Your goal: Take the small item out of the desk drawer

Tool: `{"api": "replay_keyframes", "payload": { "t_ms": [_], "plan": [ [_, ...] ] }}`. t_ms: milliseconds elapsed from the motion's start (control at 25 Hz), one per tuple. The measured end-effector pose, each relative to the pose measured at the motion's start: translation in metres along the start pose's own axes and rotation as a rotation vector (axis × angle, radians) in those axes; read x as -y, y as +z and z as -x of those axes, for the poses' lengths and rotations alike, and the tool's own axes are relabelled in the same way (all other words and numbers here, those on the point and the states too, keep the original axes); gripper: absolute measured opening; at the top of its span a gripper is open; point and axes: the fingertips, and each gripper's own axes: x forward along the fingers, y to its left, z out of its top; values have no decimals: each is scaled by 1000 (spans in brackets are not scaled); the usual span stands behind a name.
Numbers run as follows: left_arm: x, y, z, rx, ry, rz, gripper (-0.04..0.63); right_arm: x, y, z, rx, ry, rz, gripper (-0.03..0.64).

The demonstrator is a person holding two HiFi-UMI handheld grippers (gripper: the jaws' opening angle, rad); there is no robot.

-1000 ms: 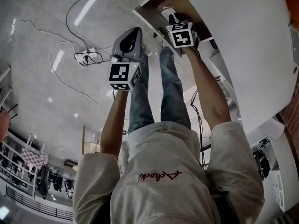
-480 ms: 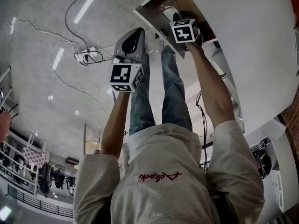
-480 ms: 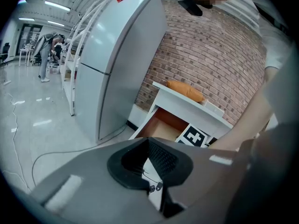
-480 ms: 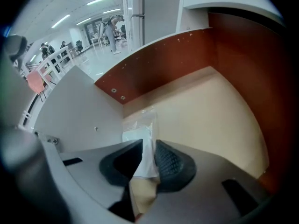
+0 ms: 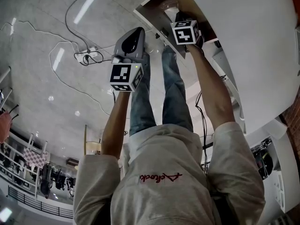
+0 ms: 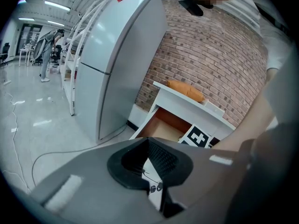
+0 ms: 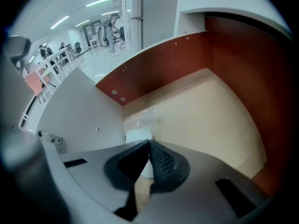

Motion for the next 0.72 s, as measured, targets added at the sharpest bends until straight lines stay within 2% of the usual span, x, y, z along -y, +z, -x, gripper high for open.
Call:
{"api": "replay_keyframes", "payload": {
  "t_ms": [360, 600, 720],
  "plan": [
    [14, 15, 12, 27, 3, -10, 8, -7, 17, 43, 84, -28, 33, 12],
    [26, 32, 24, 58, 4, -29, 8, -15, 39, 88, 230, -38, 21, 12],
    [33, 40, 31, 71, 9, -34, 8, -21, 44, 110, 270, -33, 18, 12]
  ]
}}
